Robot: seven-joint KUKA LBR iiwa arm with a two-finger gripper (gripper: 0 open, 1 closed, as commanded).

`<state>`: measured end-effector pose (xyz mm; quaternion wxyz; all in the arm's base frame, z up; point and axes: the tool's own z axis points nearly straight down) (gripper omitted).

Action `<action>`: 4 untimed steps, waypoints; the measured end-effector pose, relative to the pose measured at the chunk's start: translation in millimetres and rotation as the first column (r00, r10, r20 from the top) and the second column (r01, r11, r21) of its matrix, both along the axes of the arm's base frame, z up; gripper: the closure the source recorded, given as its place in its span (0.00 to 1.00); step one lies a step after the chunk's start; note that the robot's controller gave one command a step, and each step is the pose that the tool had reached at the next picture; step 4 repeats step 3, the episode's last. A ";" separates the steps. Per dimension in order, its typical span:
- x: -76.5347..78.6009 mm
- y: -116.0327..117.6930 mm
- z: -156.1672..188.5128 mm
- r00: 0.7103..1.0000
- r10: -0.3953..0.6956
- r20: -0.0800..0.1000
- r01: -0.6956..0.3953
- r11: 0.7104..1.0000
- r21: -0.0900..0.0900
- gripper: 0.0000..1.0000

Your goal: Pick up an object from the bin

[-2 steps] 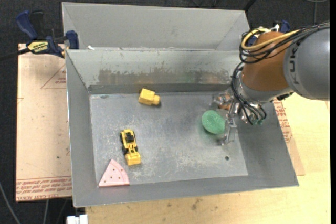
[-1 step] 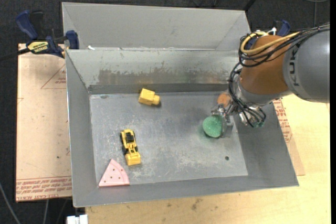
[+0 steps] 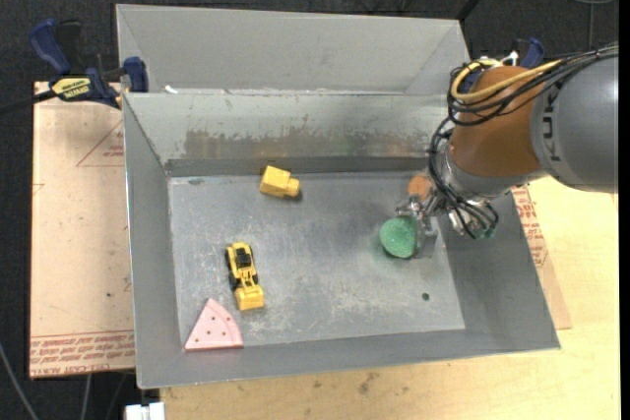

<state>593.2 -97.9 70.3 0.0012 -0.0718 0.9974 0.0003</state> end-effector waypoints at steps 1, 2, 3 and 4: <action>2.4 -13.3 113.5 0.999 0.037 0.001 -0.037 0.999 -0.001 1.00; 2.4 -13.2 113.5 0.999 0.037 0.001 -0.037 0.999 0.000 1.00; 7.6 -8.4 160.0 0.999 0.048 -0.005 -0.048 0.999 0.001 1.00; 7.6 -8.4 160.0 0.999 0.048 -0.005 -0.048 0.999 0.001 1.00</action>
Offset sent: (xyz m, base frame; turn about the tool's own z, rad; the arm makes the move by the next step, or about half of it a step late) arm 0.0000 0.0000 0.0000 0.0000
